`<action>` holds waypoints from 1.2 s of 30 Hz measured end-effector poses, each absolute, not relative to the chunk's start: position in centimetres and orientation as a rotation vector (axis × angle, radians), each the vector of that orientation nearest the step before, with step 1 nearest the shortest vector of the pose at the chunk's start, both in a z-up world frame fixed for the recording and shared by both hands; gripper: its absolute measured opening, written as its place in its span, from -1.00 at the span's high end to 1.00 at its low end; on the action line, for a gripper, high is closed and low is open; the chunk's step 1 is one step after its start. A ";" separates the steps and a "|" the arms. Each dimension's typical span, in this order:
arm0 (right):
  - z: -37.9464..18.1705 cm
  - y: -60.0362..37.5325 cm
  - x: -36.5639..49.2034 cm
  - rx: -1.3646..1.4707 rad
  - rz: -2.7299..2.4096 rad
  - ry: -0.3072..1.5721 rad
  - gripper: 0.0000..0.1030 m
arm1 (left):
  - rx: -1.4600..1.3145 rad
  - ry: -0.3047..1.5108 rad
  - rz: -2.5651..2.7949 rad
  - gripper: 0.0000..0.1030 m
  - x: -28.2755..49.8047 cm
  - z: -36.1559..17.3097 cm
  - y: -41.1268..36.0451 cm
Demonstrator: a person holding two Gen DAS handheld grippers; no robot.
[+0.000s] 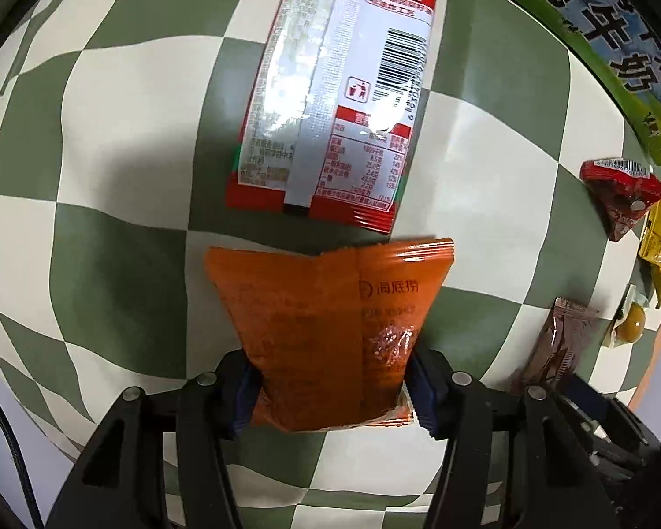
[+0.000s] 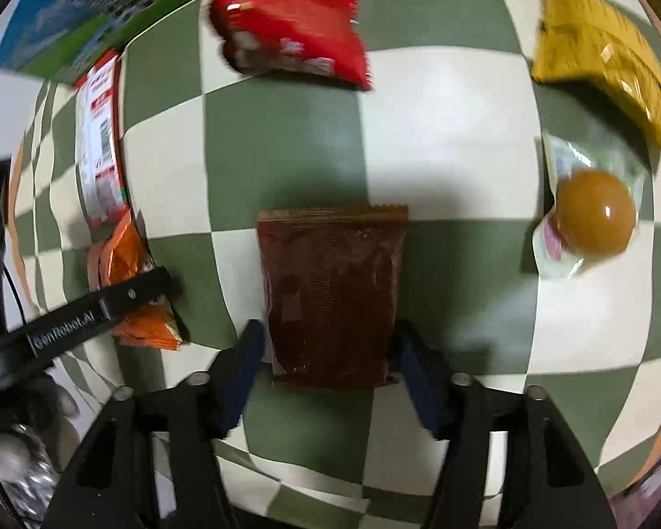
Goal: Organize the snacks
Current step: 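Grasp the orange chip bag with left tool while right tool grasps brown packet, then carry orange bag and brown packet into the box and release both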
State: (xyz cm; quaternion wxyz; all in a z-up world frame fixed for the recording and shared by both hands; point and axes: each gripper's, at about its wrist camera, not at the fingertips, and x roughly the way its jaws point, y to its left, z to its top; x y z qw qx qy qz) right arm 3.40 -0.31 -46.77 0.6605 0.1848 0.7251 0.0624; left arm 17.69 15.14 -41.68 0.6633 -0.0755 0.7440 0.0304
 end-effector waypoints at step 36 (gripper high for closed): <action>-34.6 2.9 5.5 0.371 0.234 1.373 -0.13 | -0.064 1.380 -0.085 0.11 16.6 -26.2 10.7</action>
